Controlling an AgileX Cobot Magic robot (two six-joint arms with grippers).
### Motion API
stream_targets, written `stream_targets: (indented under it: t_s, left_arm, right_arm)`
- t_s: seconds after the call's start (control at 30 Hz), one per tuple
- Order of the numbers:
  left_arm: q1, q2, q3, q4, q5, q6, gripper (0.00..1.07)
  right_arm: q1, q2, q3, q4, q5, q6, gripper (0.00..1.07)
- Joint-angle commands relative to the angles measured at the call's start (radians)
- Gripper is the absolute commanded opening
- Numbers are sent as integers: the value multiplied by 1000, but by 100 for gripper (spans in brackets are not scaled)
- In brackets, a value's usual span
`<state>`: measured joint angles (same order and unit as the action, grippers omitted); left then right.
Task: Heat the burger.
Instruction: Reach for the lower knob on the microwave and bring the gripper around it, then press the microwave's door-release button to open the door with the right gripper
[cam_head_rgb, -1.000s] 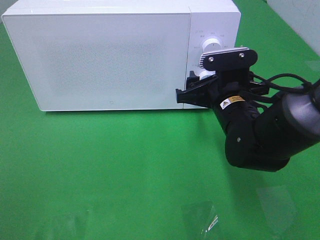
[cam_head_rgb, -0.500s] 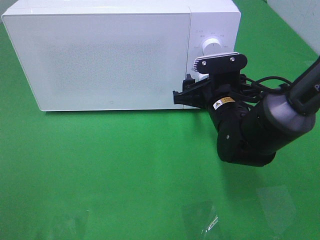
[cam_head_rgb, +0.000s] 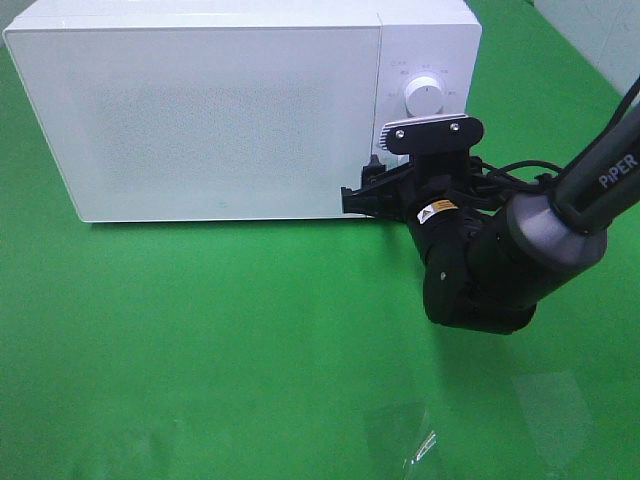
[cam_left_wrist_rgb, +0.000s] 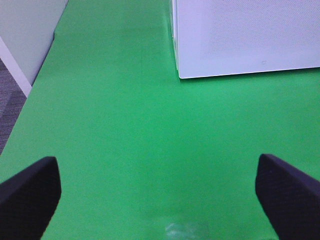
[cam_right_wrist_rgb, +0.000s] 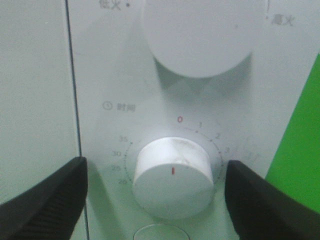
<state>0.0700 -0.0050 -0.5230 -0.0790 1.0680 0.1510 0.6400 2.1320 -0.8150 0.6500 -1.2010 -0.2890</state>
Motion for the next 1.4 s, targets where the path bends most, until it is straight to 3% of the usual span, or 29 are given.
stream_targets:
  t_s: [0.03, 0.17, 0.37, 0.4, 0.43, 0.5, 0.53, 0.57, 0.63, 1.07, 1.4]
  left_arm:
    - [4, -18, 3, 0, 3, -5, 98]
    - [4, -18, 3, 0, 3, -5, 98]
    - [4, -18, 3, 0, 3, -5, 98]
    - [4, -18, 3, 0, 3, -5, 98]
    - [4, -18, 3, 0, 3, -5, 98]
    - [4, -18, 3, 0, 3, -5, 98]
    - [4, -18, 3, 0, 3, -5, 98]
    - [4, -18, 3, 0, 3, -5, 98]
    - [4, -18, 3, 0, 3, -5, 98]
    - [4, -18, 3, 0, 3, -5, 98]
    - [4, -18, 3, 0, 3, -5, 98]
  right_arm:
    - [-8, -3, -13, -9, -29, 3, 73]
    - [-7, -3, -13, -4, -42, 3, 72]
    - [-7, -3, -13, 10, -66, 3, 59]
    - [-7, -3, -13, 13, -71, 3, 50]
    - [-7, -3, -13, 13, -71, 3, 50]
    - [-7, -3, -13, 13, -75, 3, 22]
    - [-7, -3, -13, 13, -75, 3, 22]
    - [-7, -3, -13, 13, -76, 3, 9]
    - [-7, -3, -13, 13, -78, 3, 3]
    - [-7, -3, -13, 4, -112, 97, 0]
    - [-7, -3, -13, -9, -89, 621, 0]
